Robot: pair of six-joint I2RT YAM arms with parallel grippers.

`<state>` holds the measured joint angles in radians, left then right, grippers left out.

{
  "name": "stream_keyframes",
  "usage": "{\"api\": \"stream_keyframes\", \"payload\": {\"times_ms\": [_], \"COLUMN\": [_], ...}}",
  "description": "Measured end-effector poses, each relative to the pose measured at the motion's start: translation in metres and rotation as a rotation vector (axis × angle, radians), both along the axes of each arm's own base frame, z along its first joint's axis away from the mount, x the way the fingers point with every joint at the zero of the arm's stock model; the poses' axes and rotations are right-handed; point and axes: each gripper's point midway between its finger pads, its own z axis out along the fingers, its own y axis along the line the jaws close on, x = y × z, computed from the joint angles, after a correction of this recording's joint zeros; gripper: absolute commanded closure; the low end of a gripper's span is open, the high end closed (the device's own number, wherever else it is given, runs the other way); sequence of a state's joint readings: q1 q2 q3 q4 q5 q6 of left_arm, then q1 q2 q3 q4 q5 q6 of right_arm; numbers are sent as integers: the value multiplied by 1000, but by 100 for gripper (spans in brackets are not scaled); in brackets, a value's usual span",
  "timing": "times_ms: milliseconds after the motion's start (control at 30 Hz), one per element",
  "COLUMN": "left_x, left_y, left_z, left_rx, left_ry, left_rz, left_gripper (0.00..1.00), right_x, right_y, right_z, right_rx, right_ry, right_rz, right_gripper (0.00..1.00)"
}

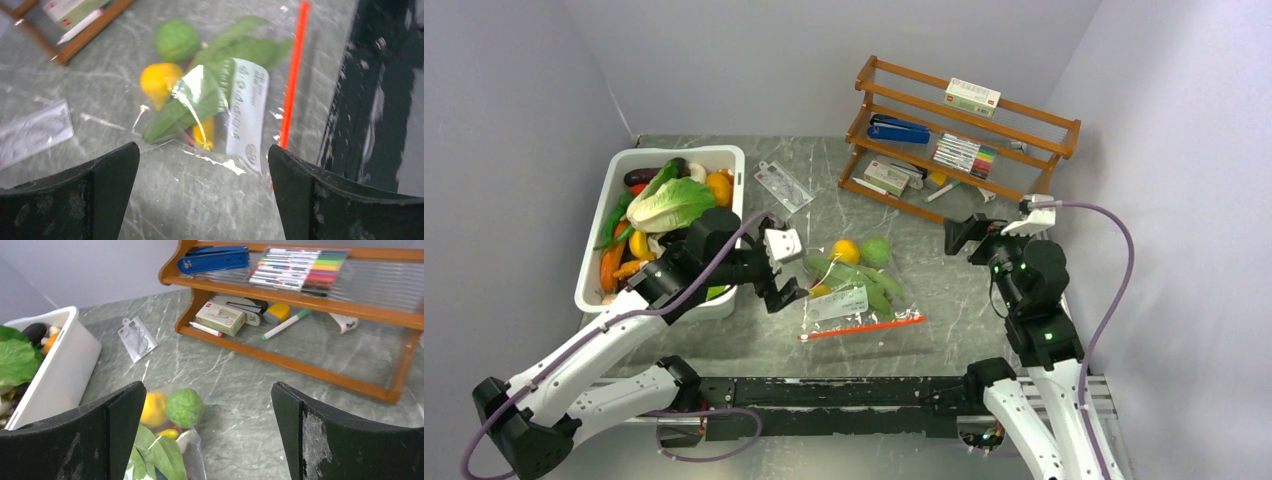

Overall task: Place the food in the zip-top bag and seal the zipper
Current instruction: Place the zipper food storage bag at the center of the board, then reset both arms

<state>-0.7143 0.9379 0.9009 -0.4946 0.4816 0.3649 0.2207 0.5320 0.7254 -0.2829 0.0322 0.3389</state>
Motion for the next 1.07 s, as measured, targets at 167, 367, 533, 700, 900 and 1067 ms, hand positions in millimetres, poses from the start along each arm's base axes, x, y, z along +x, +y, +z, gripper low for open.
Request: {"api": "stream_keyframes", "payload": {"times_ms": [167,367,533,700,900,1067], "left_x": [32,68,74,62,62,69], "left_y": [16,46,74,93,101,98], "left_z": [24,82,106,120,117,107], "left_rx": [-76,-271,-417,-551,-583,-543], "left_ry": [26,64,82,56,52,60], "left_rz": [316,729,939,971,1011,1032], "left_gripper": [1,1,1,1,1,1], "right_x": [-11,-23,-27,-27,-27,-28], "right_y": [-20,-33,-33,-29,-25,-25], "right_z": [16,24,20,16,12,9], "right_rx": [18,80,105,117,138,146], "right_ry": [18,44,85,109,124,136], "right_rz": [-105,-189,-196,-185,-172,-173], "right_gripper": [0,0,0,0,0,0]}}
